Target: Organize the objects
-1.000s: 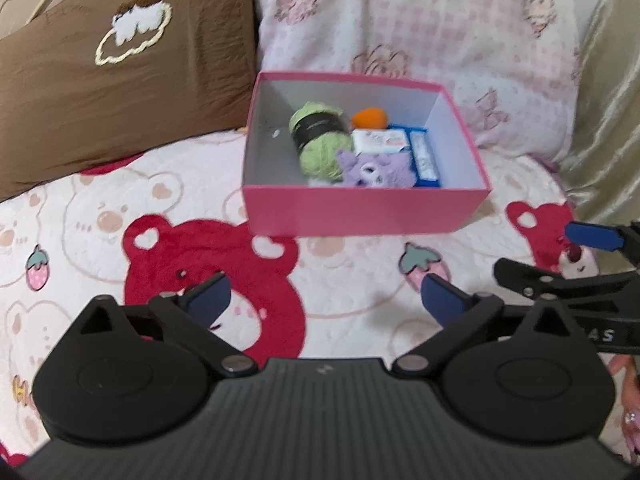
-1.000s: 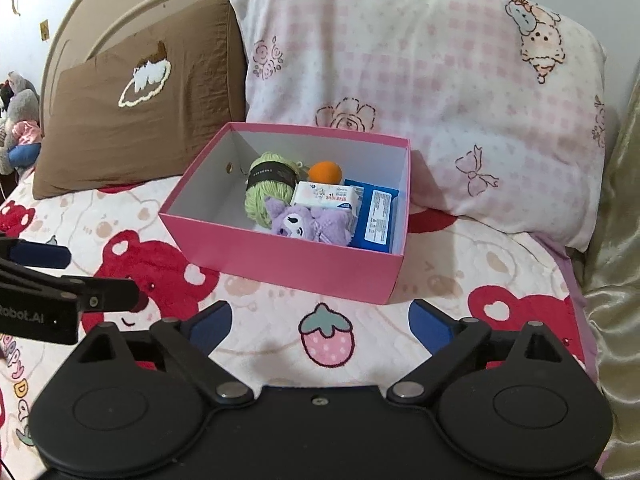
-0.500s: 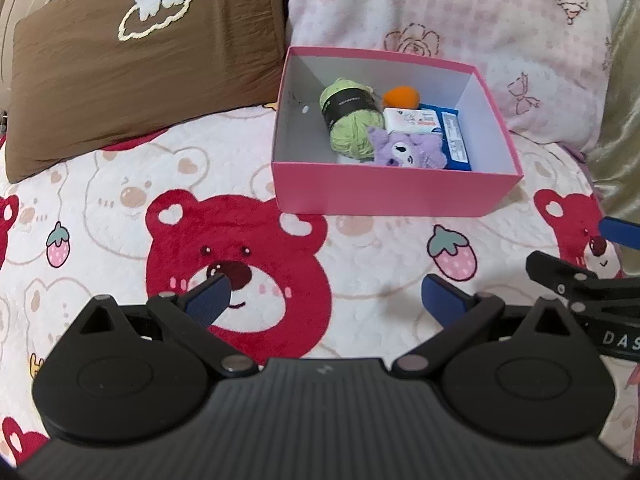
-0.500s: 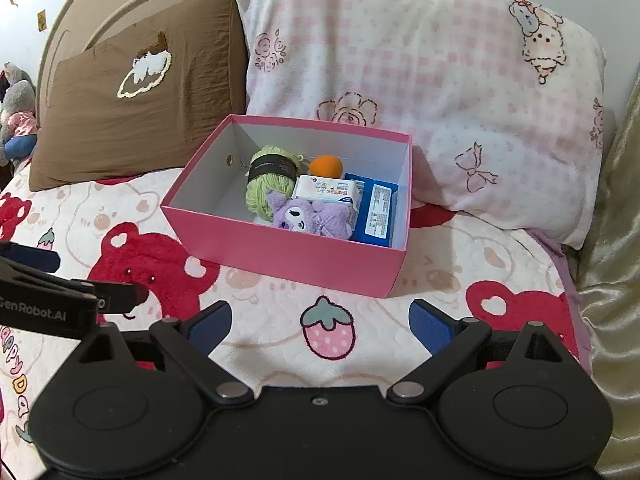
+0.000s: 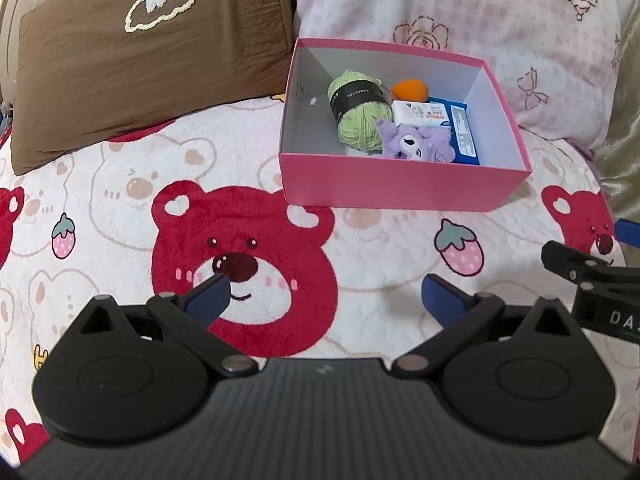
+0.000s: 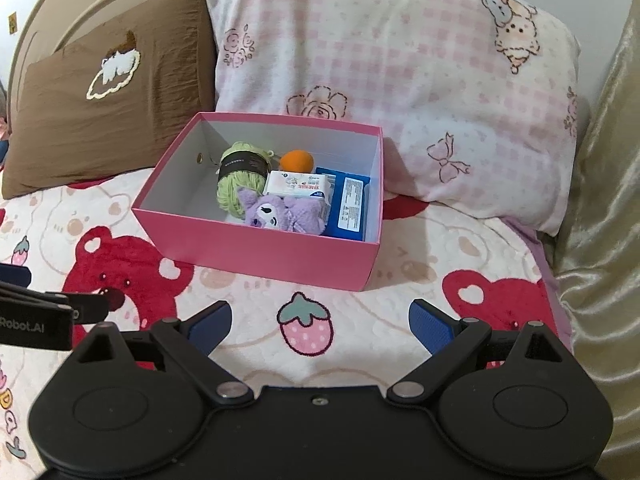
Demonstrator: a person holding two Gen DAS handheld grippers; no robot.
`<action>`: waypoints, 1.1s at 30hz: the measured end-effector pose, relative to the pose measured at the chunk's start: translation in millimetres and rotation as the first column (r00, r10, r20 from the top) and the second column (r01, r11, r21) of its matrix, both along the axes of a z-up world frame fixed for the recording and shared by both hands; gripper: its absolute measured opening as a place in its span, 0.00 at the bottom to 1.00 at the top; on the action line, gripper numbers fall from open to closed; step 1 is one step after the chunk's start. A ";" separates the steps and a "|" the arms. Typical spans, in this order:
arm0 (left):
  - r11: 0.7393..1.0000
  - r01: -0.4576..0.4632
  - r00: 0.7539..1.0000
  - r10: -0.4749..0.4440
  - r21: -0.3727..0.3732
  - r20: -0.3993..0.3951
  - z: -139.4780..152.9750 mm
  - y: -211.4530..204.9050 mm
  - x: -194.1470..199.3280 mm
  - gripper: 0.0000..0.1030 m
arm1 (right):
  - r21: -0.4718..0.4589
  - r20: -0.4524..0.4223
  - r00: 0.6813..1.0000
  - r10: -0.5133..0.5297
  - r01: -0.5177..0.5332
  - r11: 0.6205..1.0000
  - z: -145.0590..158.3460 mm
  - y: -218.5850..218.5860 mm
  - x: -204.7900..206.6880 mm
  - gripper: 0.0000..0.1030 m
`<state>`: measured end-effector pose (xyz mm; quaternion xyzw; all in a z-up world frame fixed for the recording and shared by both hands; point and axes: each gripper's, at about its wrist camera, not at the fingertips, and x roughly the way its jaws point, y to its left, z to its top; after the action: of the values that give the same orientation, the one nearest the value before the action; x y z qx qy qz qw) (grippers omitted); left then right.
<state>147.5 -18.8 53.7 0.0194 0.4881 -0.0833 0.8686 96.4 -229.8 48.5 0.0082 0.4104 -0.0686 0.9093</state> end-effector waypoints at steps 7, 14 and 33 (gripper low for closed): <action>0.999 0.007 1.000 -0.007 0.035 -0.006 -0.6 -2.2 -0.5 1.00 | 0.032 -0.016 1.000 -0.023 0.023 0.999 -0.9 -4.1 -1.1 0.94; 1.000 0.010 1.000 -0.009 0.021 -0.015 0.7 -2.5 0.4 1.00 | 0.039 -0.027 0.999 -0.031 0.032 0.999 -0.9 -4.5 -2.1 0.94; 0.999 0.022 0.999 -0.021 0.040 -0.048 -5.2 -4.5 0.9 1.00 | 0.035 -0.043 0.999 -0.029 0.030 0.999 -4.9 -3.6 -2.9 0.94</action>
<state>148.4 -23.3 48.5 0.0403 0.5100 -0.0832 0.8552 93.5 -233.4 43.6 0.0289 0.4304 -0.0750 0.8990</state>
